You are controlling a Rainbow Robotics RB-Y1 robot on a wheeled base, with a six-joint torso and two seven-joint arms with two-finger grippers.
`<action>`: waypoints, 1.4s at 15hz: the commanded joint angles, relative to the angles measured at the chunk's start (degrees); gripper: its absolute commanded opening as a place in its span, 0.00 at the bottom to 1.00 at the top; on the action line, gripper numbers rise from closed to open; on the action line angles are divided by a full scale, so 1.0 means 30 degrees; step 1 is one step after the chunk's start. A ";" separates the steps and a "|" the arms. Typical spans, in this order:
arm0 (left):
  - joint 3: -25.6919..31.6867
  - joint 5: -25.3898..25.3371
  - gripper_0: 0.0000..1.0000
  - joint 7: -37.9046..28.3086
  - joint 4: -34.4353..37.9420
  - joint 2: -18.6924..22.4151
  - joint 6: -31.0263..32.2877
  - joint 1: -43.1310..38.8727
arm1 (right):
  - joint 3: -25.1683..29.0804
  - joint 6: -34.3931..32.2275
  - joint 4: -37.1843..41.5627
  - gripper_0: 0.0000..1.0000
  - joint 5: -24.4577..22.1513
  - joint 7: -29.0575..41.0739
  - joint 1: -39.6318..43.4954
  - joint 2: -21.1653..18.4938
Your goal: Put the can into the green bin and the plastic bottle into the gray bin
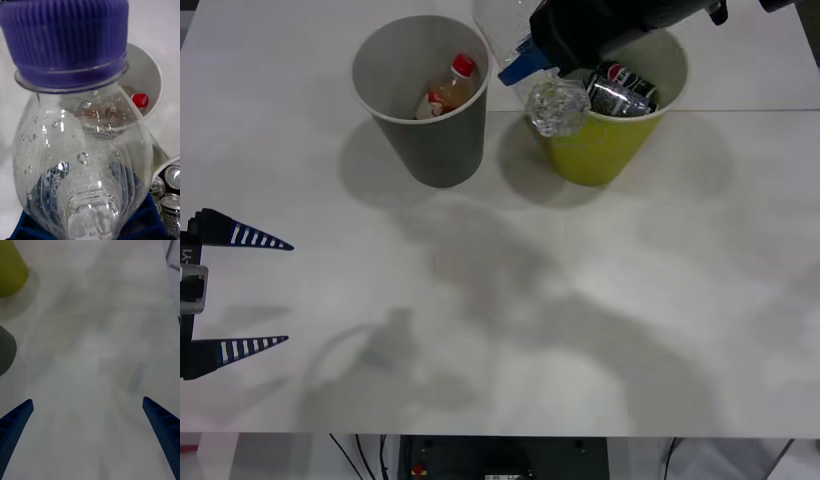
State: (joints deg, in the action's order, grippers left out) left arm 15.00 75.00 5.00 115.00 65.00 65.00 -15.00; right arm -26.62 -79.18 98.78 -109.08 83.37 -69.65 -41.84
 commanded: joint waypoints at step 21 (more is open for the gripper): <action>0.0000 0.0000 1.00 0.0000 0.0000 0.0000 0.0000 0.0000 | -0.0618 0.6236 -1.4293 1.00 -0.3424 -0.4969 -0.4939 0.8790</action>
State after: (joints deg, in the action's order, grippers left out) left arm 15.00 75.00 5.00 115.00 65.00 65.00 -15.00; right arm -28.66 -60.47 55.81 -119.72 68.50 -84.54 -15.39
